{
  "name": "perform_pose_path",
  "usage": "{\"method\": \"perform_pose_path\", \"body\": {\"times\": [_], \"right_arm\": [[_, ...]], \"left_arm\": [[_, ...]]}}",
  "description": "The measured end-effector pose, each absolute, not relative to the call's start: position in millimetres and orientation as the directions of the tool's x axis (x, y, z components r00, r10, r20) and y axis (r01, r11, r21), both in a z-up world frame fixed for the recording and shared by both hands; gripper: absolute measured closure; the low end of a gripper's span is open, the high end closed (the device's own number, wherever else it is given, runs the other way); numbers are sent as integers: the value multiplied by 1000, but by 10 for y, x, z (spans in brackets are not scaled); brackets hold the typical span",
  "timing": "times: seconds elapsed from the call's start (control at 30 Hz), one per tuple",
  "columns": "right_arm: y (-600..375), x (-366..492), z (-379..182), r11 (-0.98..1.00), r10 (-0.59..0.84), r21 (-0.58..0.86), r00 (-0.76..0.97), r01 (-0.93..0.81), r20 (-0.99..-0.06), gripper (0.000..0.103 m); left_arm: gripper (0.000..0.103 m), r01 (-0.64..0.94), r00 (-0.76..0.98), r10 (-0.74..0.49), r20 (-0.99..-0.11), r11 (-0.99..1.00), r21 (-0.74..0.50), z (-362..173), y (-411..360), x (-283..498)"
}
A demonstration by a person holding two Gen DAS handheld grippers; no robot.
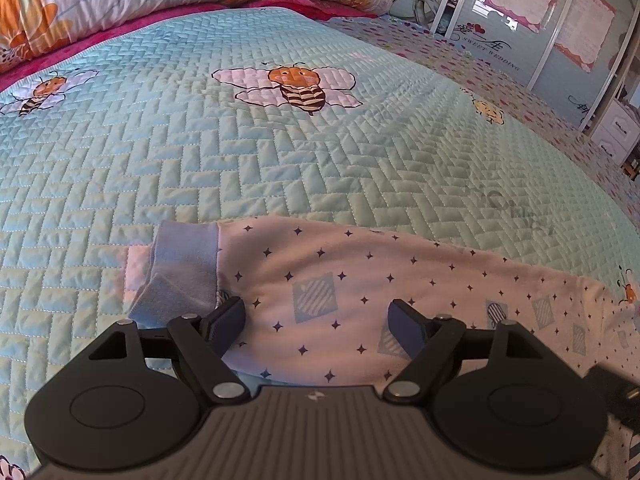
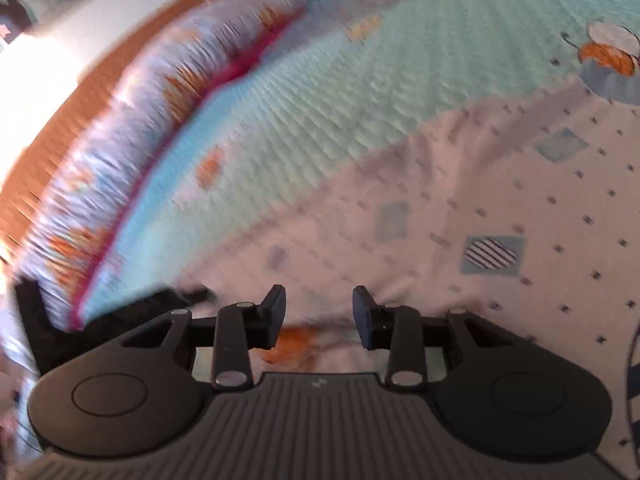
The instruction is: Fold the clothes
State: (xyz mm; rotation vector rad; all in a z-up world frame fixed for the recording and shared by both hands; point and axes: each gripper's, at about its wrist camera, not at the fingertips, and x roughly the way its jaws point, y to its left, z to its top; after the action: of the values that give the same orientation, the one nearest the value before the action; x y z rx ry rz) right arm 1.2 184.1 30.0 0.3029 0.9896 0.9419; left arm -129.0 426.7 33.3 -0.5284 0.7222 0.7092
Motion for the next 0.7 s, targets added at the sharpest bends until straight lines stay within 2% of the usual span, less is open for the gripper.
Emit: {"method": "perform_pose_path", "body": {"times": [0.07, 0.13, 0.2, 0.37, 0.5, 0.7], "right_arm": [[1834, -50, 316, 569, 800, 599, 211, -563, -562, 60], [1878, -76, 132, 601, 760, 581, 168, -549, -628, 60], [1832, -92, 57, 594, 769, 595, 165, -541, -618, 60], [1881, -75, 287, 543, 817, 620, 188, -566, -545, 59], [2117, 25, 135, 549, 790, 620, 108, -560, -603, 59], [2210, -14, 293, 498, 835, 644, 121, -580, -536, 58]], "left_arm": [[21, -736, 540, 394, -743, 650, -189, 332, 4265, -1287], [21, -735, 540, 395, -743, 651, -188, 331, 4263, -1286], [21, -735, 541, 395, -743, 651, -190, 329, 4265, -1289], [21, -735, 536, 400, -743, 654, -178, 326, 4248, -1275], [20, -736, 536, 400, -743, 654, -179, 326, 4247, -1276], [20, -733, 538, 399, -743, 656, -178, 324, 4249, -1275]]}}
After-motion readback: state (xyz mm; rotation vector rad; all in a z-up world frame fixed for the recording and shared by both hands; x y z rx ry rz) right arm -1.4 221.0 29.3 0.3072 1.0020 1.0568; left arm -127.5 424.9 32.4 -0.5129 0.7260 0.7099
